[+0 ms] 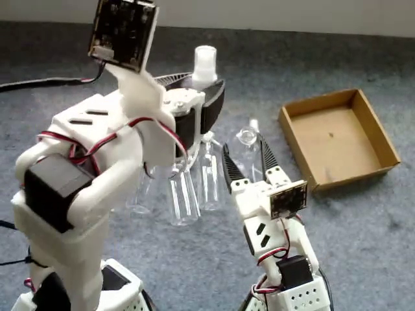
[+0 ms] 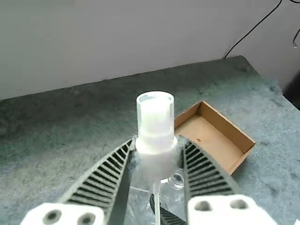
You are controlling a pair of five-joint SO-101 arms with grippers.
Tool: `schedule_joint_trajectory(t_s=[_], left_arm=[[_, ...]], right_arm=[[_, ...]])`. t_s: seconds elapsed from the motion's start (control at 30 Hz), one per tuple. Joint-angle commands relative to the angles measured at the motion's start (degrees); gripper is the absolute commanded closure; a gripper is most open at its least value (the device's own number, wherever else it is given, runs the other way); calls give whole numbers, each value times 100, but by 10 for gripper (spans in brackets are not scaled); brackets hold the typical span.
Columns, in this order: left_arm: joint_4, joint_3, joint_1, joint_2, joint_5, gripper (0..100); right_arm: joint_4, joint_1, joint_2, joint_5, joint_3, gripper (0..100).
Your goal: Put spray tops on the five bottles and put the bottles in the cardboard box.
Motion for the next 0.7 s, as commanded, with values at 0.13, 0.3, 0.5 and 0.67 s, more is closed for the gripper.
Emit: schedule_joint_trajectory(t_s=[0.13,0.3,0.5,0.67], left_arm=[[-1266,1938,646,-980,-563,996],[-3130,3670,646,-1657,-563,996],[-5477,5552,637,-2932,-563,995],[-6637,6475,629,-3732,-554,995]], right_arm=[[-154,-31,-75,527,875,961],[154,-40,-75,527,884,961],[251,-22,-75,501,875,961],[514,-48,-75,501,884,961]])
